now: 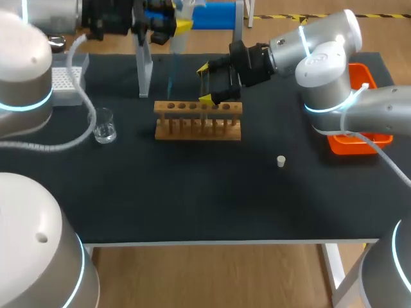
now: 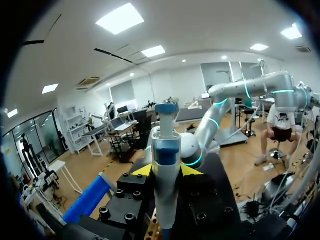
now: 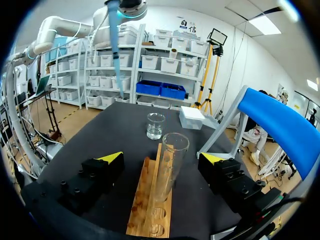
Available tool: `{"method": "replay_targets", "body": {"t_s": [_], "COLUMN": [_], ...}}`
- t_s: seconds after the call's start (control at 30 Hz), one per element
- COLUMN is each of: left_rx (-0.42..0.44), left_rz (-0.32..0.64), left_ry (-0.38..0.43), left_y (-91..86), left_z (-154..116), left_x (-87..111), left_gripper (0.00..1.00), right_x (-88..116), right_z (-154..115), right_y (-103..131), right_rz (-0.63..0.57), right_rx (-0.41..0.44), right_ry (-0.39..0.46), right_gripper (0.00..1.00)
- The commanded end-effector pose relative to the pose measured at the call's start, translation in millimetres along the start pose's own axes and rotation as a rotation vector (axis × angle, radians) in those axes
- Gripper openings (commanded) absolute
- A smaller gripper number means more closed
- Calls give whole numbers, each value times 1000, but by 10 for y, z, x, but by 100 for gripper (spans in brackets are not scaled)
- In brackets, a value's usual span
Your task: Invert the test tube, pick up the pipette, mount the tip to pipette, aspirate from beaker and dispense into the tube, eject the tip, return the pipette, and cap with the stopper.
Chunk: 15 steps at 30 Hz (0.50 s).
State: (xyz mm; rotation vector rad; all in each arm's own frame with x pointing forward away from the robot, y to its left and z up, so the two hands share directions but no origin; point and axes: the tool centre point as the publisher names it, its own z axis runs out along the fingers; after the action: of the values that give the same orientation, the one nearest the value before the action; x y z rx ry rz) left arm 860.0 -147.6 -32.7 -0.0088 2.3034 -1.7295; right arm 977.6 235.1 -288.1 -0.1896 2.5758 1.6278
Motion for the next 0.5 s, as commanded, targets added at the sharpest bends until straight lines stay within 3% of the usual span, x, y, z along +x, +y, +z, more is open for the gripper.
{"method": "replay_targets", "body": {"t_s": [0.03,0.23,0.5], "left_rx": [48,73,73], "left_rz": [16,33,-34], "left_ry": [22,57,117], "left_y": [135,193,281], "left_z": [39,212,486], "left_x": [241,397,563], "left_gripper": [0,0,0], "right_x": [-5,-5,-5], "right_z": [-4,-4,-4], "right_y": [-5,-5,-5], "right_rz": [-1,-1,-1], "right_rx": [0,0,0], "right_ry": [2,2,2], "right_gripper": [100,100,100]}}
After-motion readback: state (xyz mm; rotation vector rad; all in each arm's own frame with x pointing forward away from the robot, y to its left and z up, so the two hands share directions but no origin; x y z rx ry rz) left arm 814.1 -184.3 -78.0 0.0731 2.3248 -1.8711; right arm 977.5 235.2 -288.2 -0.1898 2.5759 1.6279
